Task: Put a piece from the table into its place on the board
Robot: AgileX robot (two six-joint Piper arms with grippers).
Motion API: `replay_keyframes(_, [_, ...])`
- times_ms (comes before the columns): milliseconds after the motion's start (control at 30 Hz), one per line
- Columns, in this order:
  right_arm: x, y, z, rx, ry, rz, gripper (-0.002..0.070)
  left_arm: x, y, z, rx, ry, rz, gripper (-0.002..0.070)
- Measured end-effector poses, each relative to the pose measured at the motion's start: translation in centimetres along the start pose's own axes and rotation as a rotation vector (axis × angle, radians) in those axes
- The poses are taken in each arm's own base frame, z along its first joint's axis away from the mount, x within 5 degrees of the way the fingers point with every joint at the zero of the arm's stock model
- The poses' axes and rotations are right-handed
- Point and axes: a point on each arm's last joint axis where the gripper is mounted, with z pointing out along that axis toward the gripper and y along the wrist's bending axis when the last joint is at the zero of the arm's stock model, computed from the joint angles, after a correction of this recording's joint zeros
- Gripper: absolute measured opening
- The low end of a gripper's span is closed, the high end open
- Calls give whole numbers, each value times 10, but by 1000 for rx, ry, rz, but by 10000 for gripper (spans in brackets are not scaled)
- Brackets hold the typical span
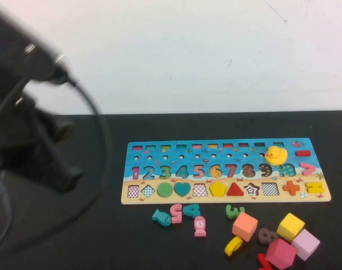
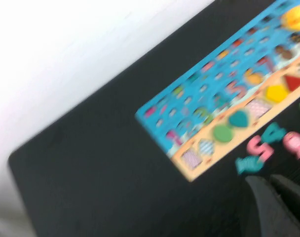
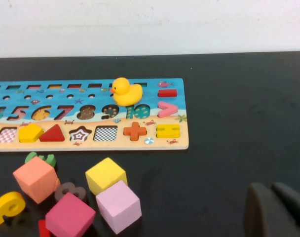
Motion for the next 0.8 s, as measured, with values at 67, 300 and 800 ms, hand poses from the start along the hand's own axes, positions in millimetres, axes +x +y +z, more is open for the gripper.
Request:
replay_keyframes(67, [0, 0, 0, 0, 0, 0, 19, 14, 2, -7, -29, 0, -27, -1])
replay_keyframes(300, [0, 0, 0, 0, 0, 0, 19, 78, 0, -14, -81, -140, -117, -1])
replay_keyframes(800, [0, 0, 0, 0, 0, 0, 19, 225, -7, -5, -365, -447, -501, -1])
